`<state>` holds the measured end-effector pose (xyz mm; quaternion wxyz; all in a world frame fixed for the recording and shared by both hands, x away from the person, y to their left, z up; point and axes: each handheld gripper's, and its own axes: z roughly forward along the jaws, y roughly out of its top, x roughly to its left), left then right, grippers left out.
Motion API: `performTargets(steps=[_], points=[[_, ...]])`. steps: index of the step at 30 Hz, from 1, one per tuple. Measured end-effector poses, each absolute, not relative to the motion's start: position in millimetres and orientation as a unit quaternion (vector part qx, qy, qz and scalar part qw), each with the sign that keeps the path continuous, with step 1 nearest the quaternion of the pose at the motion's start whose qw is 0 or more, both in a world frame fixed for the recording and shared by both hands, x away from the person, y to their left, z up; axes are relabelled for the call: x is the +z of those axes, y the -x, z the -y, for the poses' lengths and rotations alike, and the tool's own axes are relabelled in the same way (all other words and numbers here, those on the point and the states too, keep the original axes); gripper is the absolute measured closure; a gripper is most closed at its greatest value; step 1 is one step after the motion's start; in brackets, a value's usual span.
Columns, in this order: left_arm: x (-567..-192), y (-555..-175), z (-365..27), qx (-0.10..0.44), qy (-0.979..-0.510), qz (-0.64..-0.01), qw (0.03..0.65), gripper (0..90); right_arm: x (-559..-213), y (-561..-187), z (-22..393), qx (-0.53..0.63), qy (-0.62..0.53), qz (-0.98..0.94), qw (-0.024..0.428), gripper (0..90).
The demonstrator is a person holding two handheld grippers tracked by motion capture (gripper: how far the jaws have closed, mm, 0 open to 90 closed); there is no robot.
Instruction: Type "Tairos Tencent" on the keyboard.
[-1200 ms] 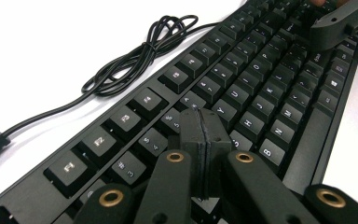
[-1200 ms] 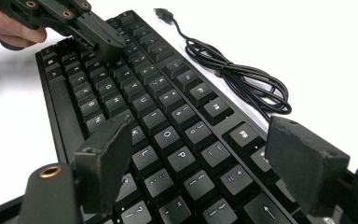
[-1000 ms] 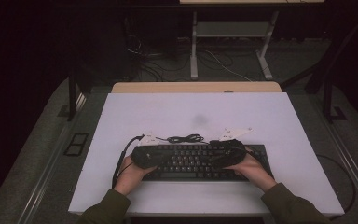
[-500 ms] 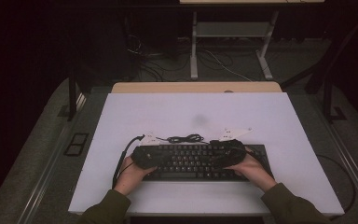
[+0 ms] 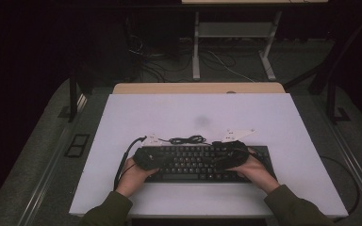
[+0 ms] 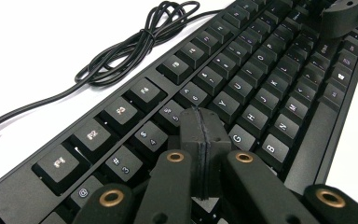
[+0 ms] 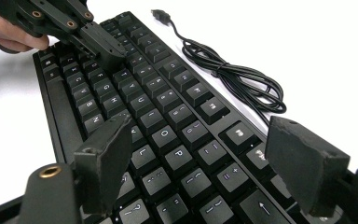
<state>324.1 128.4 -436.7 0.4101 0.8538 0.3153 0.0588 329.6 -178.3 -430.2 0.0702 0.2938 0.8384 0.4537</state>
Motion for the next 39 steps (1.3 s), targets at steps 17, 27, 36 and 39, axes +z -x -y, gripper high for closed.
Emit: performTargets(steps=[17,27,36,39], points=[[-432.1,-321.4,-129.3,0.063,-0.846,-0.321,0.422,89.2,-429.9,-329.7,178.4,0.454,-0.293,-0.838,0.069,22.7],[-431.5,-318.4,-132.9,0.067,-0.843,-0.32,0.428,75.8,-429.3,-331.0,176.4,0.46,-0.295,-0.835,0.062,23.9],[-431.4,-315.2,-136.4,0.074,-0.838,-0.321,0.434,56.3,-427.7,-333.1,176.0,0.468,-0.295,-0.831,0.047,32.4],[-430.9,-314.0,-137.8,0.077,-0.837,-0.322,0.436,49.8,-427.5,-333.5,174.8,0.47,-0.292,-0.832,0.044,37.2]])
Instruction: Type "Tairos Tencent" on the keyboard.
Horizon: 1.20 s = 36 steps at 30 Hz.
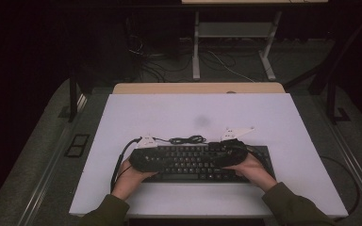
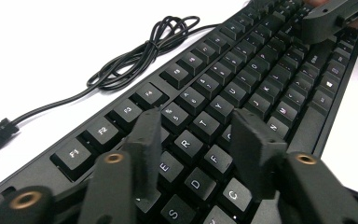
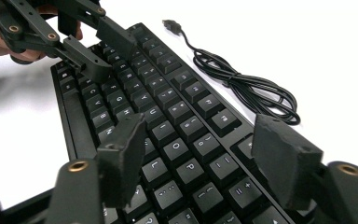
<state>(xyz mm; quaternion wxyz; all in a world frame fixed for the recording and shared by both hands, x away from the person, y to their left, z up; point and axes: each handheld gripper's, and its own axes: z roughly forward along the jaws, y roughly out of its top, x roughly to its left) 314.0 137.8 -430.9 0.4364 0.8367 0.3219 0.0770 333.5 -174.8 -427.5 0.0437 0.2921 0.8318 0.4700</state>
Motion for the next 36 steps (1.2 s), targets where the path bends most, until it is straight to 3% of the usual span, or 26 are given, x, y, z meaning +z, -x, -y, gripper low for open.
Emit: performTargets(steps=[9,26,36], points=[[-432.9,-309.3,-143.5,0.08,-0.829,-0.329,0.445,36.3,-427.4,-336.1,168.8,0.47,-0.282,-0.836,0.025,57.1],[-432.1,-298.8,-157.2,0.099,-0.817,-0.345,0.451,22.4,-429.5,-341.6,150.0,0.444,-0.252,-0.86,0.011,88.7],[-433.2,-298.2,-159.4,0.111,-0.813,-0.357,0.445,7.7,-431.0,-343.9,146.5,0.427,-0.244,-0.871,0.012,89.3]])
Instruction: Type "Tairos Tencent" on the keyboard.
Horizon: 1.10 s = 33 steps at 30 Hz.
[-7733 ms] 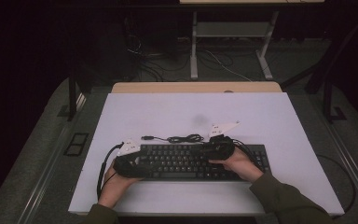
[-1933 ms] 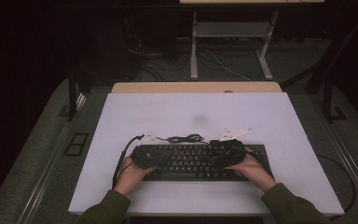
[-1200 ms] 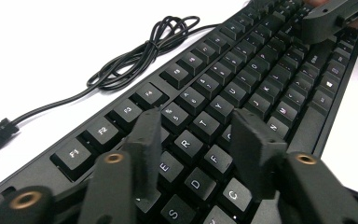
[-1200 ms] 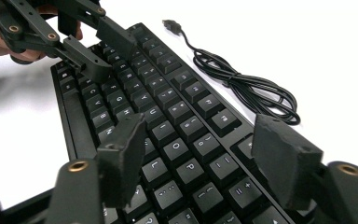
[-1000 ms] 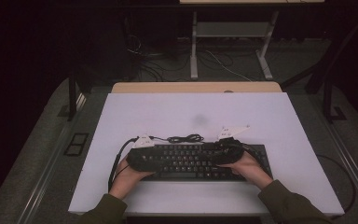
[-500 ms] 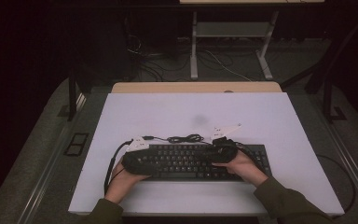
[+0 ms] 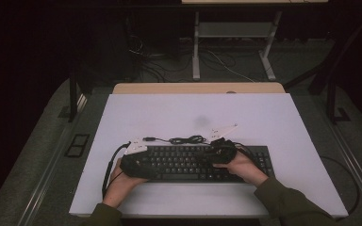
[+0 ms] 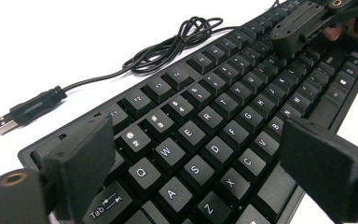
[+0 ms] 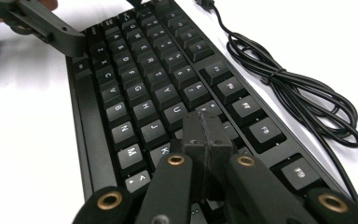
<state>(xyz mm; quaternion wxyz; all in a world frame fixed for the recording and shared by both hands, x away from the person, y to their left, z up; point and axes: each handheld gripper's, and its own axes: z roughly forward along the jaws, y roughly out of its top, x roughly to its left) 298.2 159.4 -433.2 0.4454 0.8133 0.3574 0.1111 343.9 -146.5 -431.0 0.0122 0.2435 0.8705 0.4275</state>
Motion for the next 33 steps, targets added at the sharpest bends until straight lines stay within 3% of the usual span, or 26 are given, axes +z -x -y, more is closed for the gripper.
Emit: performTargets(steps=[7,33], points=[[-432.9,-299.0,-160.4,0.113,-0.812,-0.361,0.445,1.6,-433.3,-345.5,146.8,0.415,-0.244,-0.876,0.014,89.3],[-433.5,-298.5,-160.2,0.116,-0.812,-0.362,0.443,1.1,-434.0,-344.2,145.7,0.408,-0.237,-0.881,0.018,85.9]])
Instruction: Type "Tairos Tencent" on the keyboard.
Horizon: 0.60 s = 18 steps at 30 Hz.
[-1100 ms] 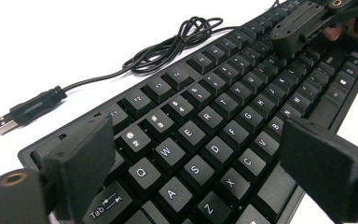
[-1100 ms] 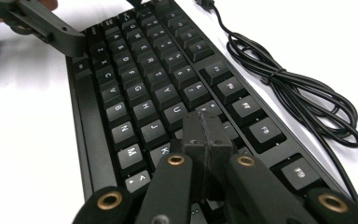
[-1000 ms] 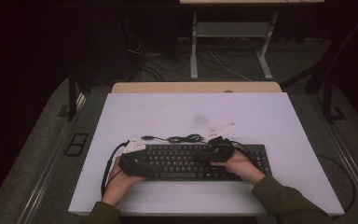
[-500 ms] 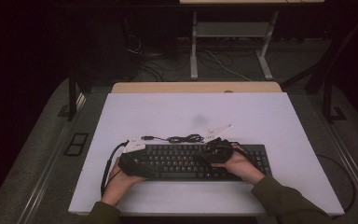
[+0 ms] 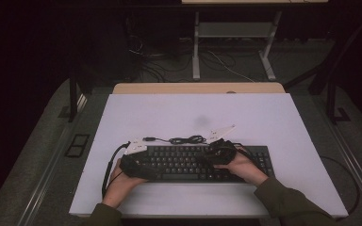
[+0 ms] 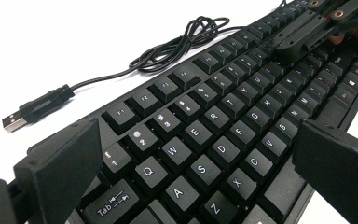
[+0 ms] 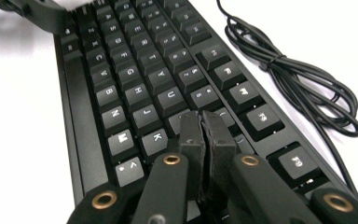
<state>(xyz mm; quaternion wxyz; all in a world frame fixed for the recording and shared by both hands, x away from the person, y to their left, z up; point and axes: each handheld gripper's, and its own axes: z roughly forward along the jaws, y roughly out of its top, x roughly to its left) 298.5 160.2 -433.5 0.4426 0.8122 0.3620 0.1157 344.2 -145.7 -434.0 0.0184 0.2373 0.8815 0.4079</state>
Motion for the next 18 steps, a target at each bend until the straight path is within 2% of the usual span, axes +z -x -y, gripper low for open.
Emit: performTargets(steps=[9,18], points=[[-433.5,-298.5,-160.4,0.115,-0.812,-0.362,0.443,1.2,-429.2,-344.1,149.2,0.427,-0.242,-0.871,0.022,77.4],[-432.8,-297.7,-161.9,0.118,-0.812,-0.361,0.444,3.1,-427.1,-346.4,153.5,0.445,-0.252,-0.859,0.021,57.1]])
